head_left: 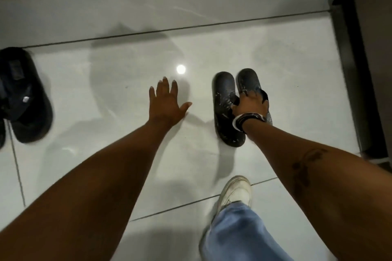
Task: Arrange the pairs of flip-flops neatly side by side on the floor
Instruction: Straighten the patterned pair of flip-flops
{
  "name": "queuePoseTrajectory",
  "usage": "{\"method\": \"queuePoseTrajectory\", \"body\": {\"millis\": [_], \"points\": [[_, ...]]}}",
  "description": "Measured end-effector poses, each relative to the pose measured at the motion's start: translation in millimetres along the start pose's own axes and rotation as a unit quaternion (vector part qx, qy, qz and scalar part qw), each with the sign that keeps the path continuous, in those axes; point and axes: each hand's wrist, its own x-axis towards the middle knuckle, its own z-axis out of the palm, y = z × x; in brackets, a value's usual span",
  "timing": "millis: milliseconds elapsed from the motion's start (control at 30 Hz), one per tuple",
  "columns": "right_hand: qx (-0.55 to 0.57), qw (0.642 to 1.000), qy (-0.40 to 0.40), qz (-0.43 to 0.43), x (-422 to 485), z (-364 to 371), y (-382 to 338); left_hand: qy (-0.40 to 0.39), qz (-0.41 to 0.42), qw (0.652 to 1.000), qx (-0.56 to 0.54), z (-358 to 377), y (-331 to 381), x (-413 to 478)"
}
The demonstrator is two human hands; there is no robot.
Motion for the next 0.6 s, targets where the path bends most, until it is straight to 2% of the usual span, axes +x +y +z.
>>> {"method": "queuePoseTrajectory", "body": {"millis": [233, 600], "points": [[0.04, 0.997, -0.04, 0.058, 13, 10, 23, -0.067, -0.058, 0.996, 0.022, 43, 7, -5], [0.093, 0.995, -0.039, 0.021, 25, 1, 19, -0.078, -0.076, 0.994, 0.028, 44, 13, 0]]}}
